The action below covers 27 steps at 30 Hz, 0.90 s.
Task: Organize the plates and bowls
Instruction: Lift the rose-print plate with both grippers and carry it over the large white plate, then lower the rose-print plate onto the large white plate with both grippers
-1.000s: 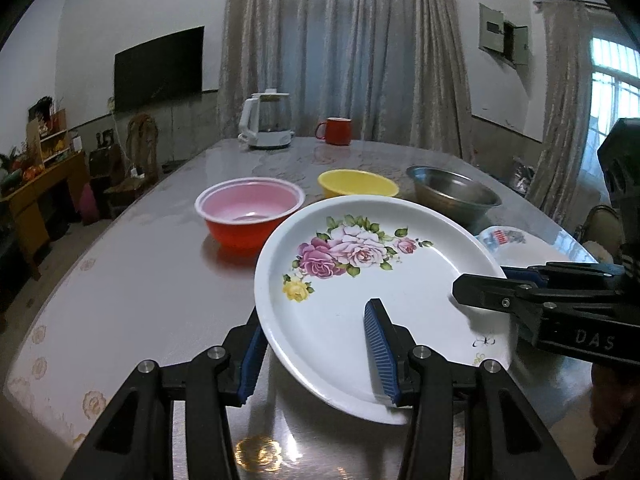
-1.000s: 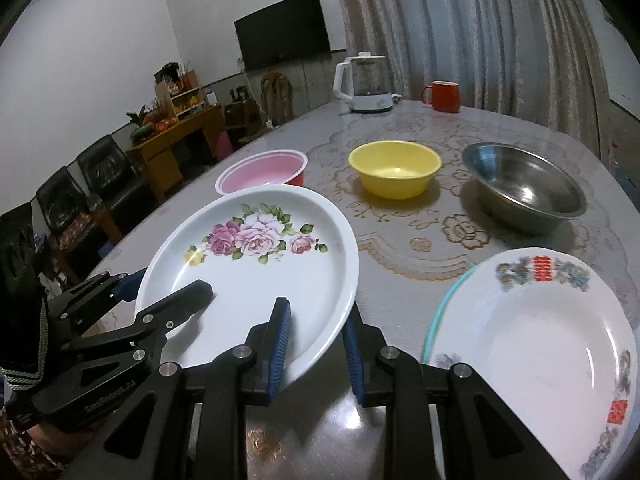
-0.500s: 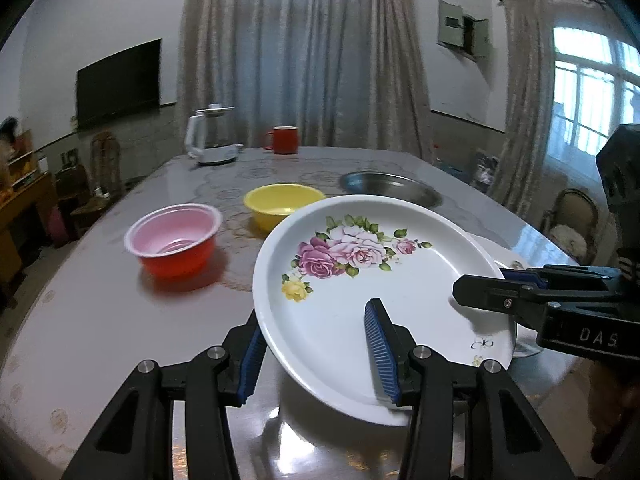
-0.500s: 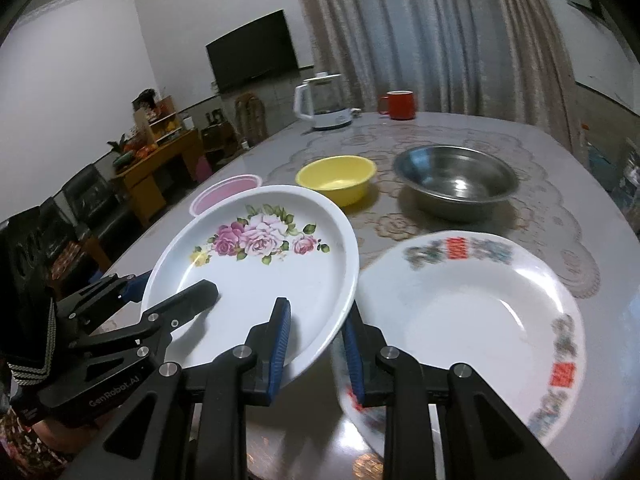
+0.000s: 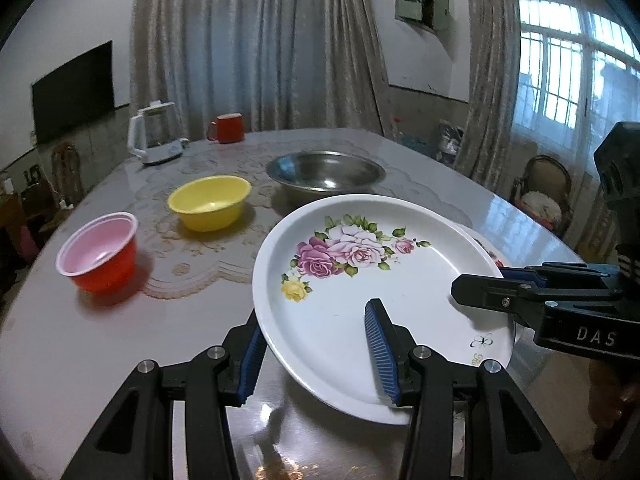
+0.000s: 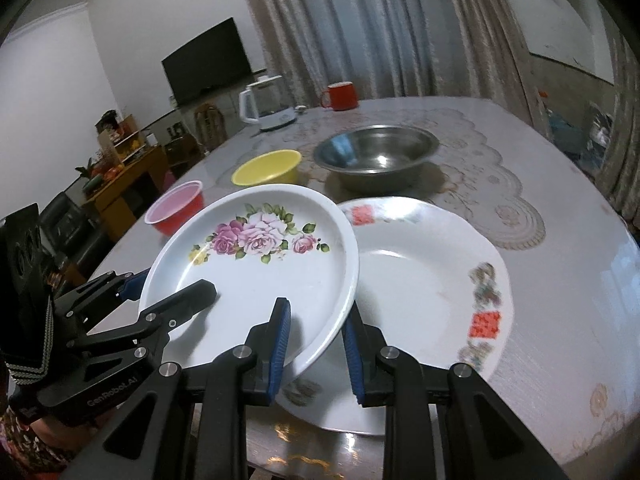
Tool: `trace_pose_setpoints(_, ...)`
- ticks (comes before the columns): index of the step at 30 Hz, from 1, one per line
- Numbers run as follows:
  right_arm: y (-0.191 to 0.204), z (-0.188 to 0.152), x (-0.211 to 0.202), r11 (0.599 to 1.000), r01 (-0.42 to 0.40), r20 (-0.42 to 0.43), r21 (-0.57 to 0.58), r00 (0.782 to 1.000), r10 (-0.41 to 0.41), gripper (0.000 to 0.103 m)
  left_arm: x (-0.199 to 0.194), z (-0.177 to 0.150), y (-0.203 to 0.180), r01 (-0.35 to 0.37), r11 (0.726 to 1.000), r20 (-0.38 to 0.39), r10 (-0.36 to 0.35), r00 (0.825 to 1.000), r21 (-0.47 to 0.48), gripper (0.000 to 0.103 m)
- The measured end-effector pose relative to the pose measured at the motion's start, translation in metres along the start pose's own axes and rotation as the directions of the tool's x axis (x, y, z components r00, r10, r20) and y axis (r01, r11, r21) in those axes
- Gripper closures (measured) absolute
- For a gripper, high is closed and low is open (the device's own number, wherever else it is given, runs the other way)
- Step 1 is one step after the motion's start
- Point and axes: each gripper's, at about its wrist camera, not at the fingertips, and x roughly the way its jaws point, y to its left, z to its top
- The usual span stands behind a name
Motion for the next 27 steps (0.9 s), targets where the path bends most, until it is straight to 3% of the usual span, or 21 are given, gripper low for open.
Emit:
trace_pose_setpoints(6,-0.019,-0.004,0.004,0.999,0.023,-0.046,0.038,0.999,-0.021,0.078,0.017,0.005,-0.013,0.035,0.999,-0.062,-0.034,0.998,0.014,0.054)
trace_pose_setpoints(17,-0.042,-0.005,0.012,0.991,0.056,-0.112,0.119,0.993,-0.043,0.075,0.037,0.014,-0.037,0.029,0.998,-0.136,-0.020,0.991,0.062,0.050)
trace_pose_setpoints(27,-0.046,-0.006,0.014,0.990,0.065,-0.145,0.129,0.988,-0.047,0.074,0.042,0.017,-0.044,-0.002,0.996,-0.143,0.015,0.990,0.090,0.047)
